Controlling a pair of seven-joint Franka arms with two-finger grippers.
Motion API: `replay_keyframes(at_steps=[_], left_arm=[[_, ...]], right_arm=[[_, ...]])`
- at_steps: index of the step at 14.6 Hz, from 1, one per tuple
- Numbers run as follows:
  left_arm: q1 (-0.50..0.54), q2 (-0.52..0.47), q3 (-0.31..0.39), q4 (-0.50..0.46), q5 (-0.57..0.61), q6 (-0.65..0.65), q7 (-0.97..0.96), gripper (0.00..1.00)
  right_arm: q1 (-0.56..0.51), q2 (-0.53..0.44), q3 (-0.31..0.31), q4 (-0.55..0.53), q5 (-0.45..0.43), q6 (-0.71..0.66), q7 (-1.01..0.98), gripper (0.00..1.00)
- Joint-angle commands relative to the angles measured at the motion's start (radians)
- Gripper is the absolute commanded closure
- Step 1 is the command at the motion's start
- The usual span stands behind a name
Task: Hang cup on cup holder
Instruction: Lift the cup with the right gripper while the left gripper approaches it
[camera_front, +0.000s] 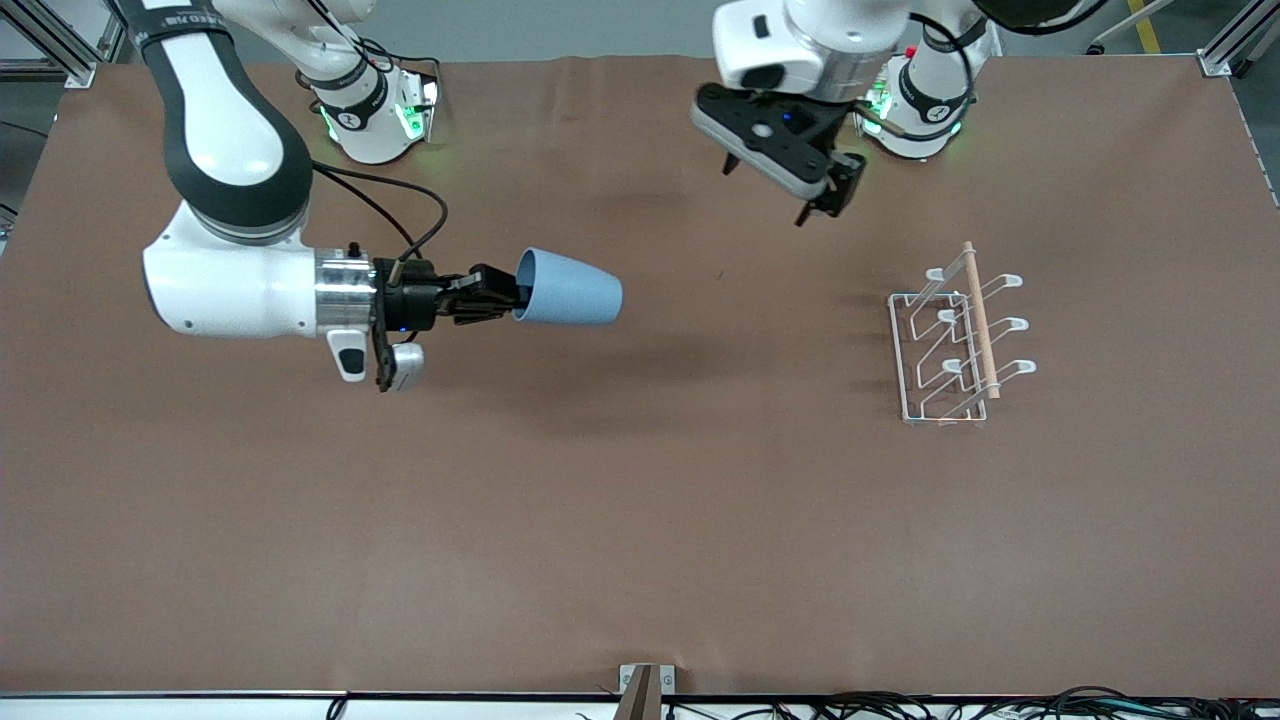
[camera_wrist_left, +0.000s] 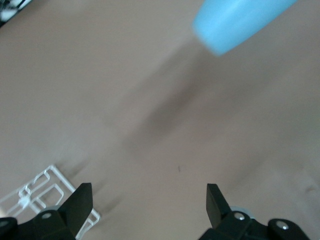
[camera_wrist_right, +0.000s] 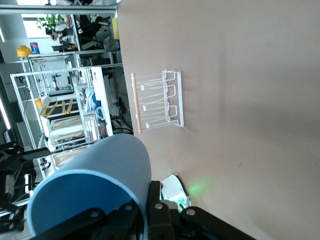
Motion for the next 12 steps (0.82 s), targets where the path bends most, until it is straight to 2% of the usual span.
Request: replay_keyframes(at_steps=[1,3,5,9,12], left_arm=[[-0.047,0.07,0.007,0.066,0.044,0.076,0.062,0.0],[-0.053,0.109,0.007,0.077,0.061,0.179,0.108,0.0],[-0.055,0.14,0.006,0.083,0.061,0.22,0.159,0.01],[-0.055,0.176,-0.01,0.08,0.053,0.225,0.225,0.01],[-0.053,0.177,-0.04,0.08,-0.022,0.219,0.216,0.0]], right_arm=[[-0.012,0.008,0.045,-0.014,0.029,-0.004,0.001,0.98],[-0.014,0.008,0.052,-0.022,0.029,-0.039,-0.003,0.98],[-0.02,0.012,0.051,-0.022,0.029,-0.11,-0.016,0.98],[-0.018,0.014,0.049,-0.022,0.029,-0.15,-0.017,0.96],[-0.014,0.023,0.051,-0.022,0.04,-0.144,-0.016,0.95]])
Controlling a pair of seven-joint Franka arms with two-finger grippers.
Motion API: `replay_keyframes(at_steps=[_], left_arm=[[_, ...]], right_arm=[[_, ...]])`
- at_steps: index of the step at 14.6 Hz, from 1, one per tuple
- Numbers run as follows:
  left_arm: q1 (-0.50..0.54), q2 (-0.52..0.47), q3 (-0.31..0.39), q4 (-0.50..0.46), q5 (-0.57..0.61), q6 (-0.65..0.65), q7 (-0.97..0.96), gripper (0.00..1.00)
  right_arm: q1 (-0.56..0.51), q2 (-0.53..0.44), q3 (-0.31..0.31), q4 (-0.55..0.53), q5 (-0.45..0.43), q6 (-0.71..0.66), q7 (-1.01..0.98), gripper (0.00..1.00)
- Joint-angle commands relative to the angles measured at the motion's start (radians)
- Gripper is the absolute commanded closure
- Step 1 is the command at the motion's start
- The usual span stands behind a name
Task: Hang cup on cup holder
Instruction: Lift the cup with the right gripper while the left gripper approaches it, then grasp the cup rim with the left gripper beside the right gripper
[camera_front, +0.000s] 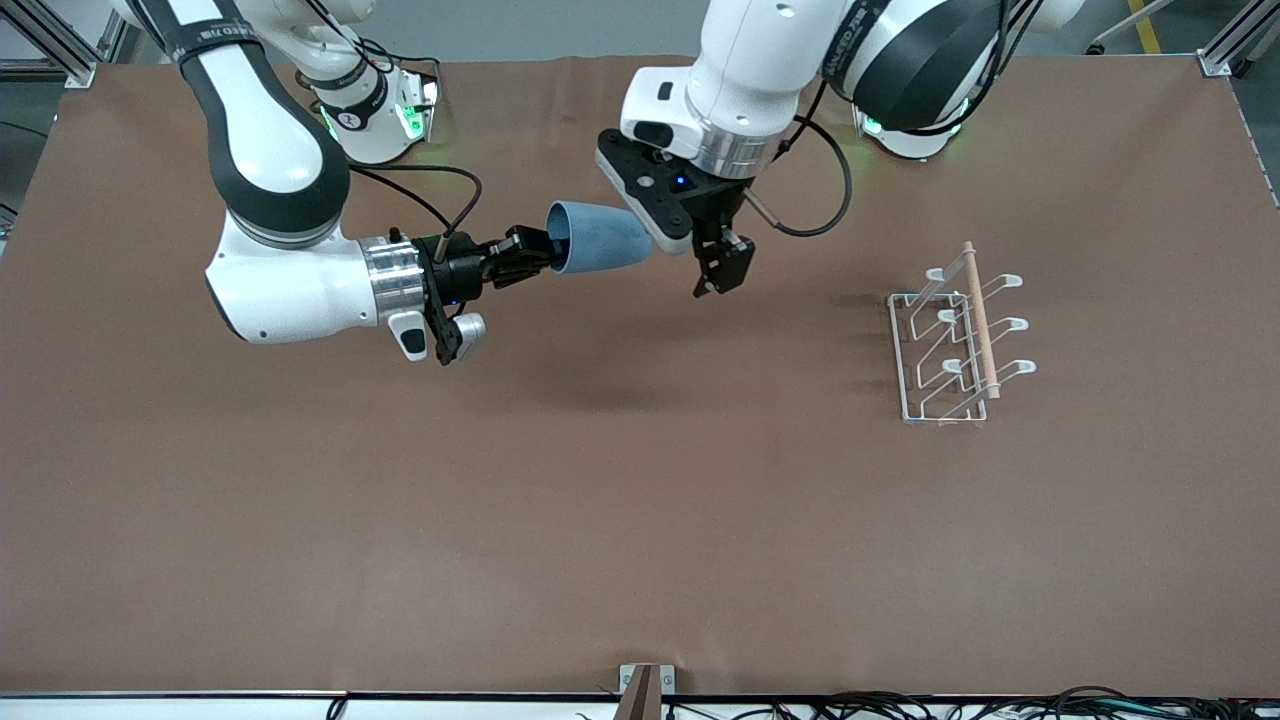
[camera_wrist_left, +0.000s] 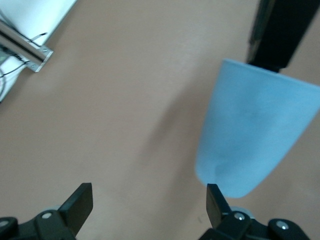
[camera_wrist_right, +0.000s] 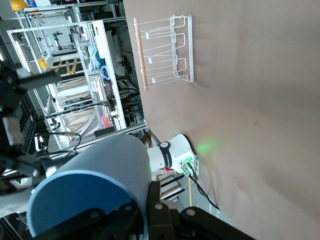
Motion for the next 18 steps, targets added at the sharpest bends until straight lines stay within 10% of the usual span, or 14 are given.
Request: replay_keyframes(at_steps=[1,18], left_arm=[[-0.004,0.003,-0.015,0.026,-0.075,-0.019,0.007,0.0],[-0.007,0.057,-0.041,0.024,-0.129,0.04,0.168,0.01]], right_arm=[[-0.008,0.003,0.011,-0.015,0.044,0.0,-0.014,0.95],[-0.007,0.019,0.009,-0.011,0.052,0.005,-0.015,0.92]])
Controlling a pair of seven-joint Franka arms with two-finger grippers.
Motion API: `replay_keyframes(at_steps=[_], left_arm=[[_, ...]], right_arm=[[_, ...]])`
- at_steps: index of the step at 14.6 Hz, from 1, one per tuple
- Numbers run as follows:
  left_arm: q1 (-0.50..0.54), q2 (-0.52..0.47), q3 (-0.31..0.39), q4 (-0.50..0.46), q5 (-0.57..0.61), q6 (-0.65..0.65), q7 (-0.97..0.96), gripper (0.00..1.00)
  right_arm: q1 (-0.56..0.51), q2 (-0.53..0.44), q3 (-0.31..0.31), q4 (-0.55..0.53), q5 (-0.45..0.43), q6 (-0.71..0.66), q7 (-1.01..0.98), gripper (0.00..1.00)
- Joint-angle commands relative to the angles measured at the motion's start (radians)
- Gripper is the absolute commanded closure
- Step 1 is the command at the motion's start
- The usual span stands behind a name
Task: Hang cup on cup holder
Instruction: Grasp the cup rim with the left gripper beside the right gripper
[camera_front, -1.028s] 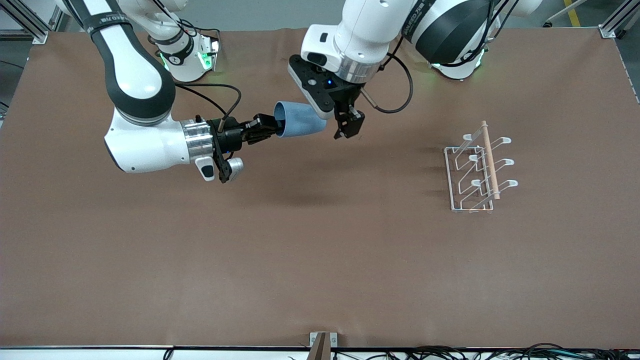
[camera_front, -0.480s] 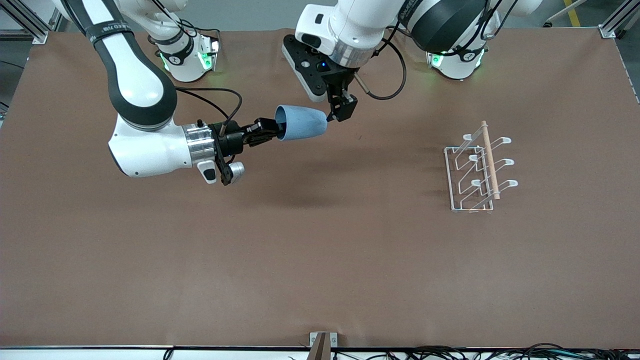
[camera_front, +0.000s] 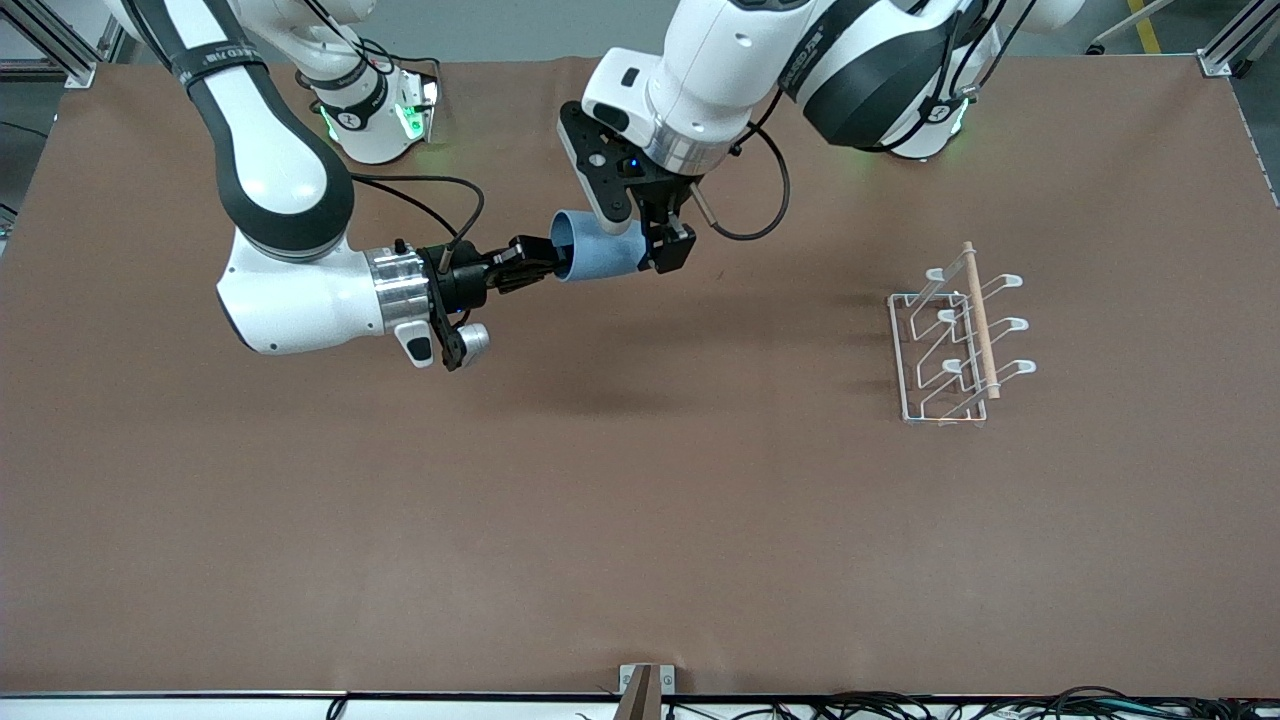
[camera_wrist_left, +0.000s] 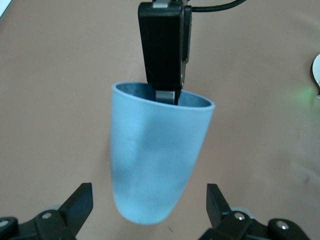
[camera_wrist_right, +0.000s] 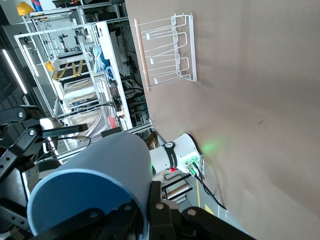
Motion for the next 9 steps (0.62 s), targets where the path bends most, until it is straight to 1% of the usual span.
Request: replay_keyframes(at_steps=[1,3,6,8,9], left_arm=[[-0.003,0.02,-0.001,0.009,-0.015,0.034,0.036,0.01],[-0.003,0.032,-0.001,0.009,-0.016,0.068,0.05,0.04],[-0.003,0.044,-0.001,0.008,-0.016,0.069,0.051,0.05],[-0.003,0.049,-0.012,0.008,-0.016,0.069,0.065,0.1],[-0.003,0.057,-0.015,0.008,-0.015,0.069,0.069,0.14]], right_arm=[[-0.007,-0.009,0.008,-0.011,0.029,0.002,-0.014,0.92],[-0.007,-0.009,0.008,-0.011,0.029,0.002,-0.014,0.92],[-0.007,-0.009,0.008,-0.012,0.029,0.002,-0.014,0.92],[-0.006,-0.007,0.008,-0.012,0.029,0.002,-0.014,0.92],[-0.004,-0.009,0.008,-0.012,0.029,0.002,-0.014,0.92]])
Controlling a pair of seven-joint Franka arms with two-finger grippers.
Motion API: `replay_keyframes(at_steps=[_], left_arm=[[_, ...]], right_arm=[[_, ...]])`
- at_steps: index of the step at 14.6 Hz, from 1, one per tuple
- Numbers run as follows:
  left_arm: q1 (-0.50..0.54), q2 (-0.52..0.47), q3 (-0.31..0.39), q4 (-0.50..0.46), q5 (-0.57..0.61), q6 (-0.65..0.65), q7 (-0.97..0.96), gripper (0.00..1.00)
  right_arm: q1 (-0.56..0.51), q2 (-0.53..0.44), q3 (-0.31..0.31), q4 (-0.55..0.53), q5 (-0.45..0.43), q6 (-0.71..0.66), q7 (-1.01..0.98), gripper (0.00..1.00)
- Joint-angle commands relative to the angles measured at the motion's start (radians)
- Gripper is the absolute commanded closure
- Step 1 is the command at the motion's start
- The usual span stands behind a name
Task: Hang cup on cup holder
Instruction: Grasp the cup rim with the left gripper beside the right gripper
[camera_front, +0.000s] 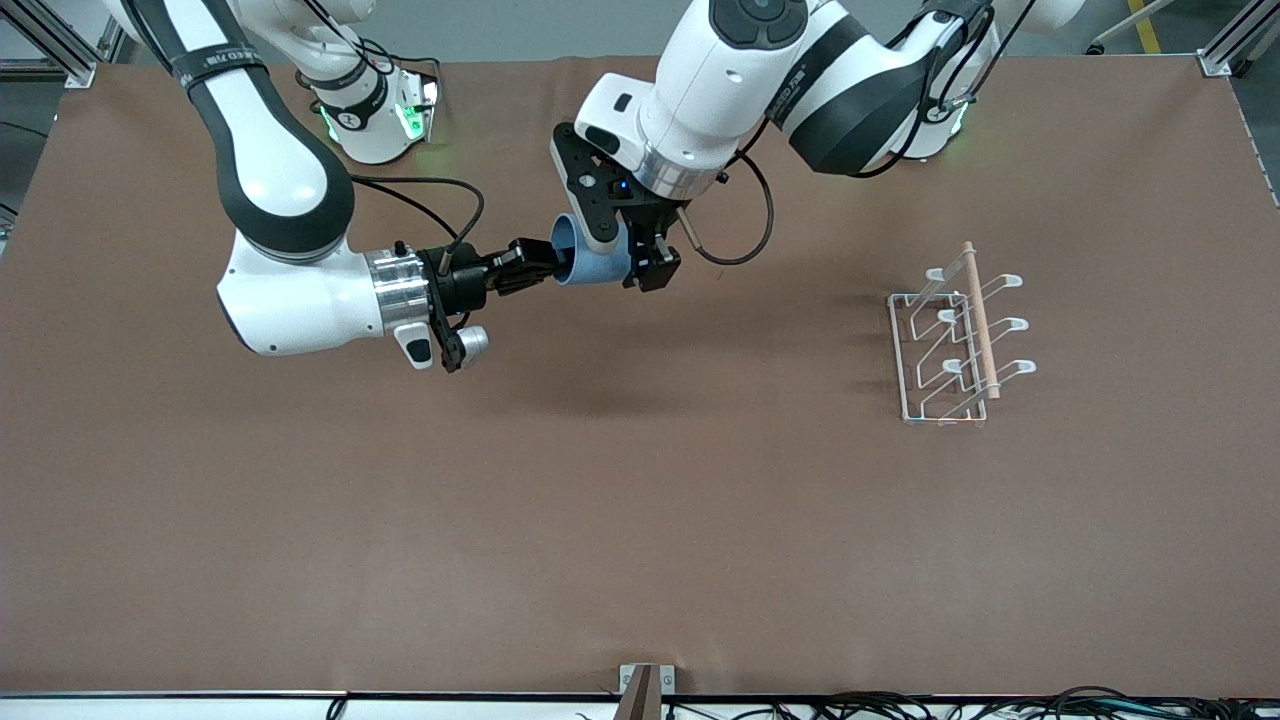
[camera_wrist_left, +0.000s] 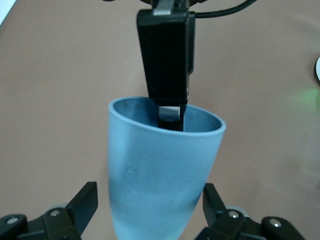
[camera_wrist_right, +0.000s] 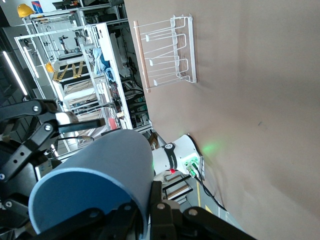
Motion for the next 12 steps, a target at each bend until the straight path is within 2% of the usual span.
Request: replay_keyframes(at_steps=[1,7,10,12], left_arm=[[-0.003,0.021,-0.009,0.008,-0.012,0.017,0.037,0.16],[-0.003,0.048,-0.009,0.008,-0.018,0.054,0.046,0.18],[0.005,0.047,-0.009,0.01,-0.018,0.054,0.066,0.34],[0.005,0.042,-0.009,0.01,-0.016,0.053,0.063,0.4]], right_arm=[[-0.004,-0.012,0.009,-0.012,0.029,-0.003,-0.012,0.92],[-0.002,-0.012,0.009,-0.012,0.029,-0.003,-0.012,0.91],[-0.002,-0.012,0.009,-0.012,0.029,-0.003,-0.012,0.91],[-0.004,-0.012,0.009,-0.012,0.029,-0.005,-0.003,0.87]])
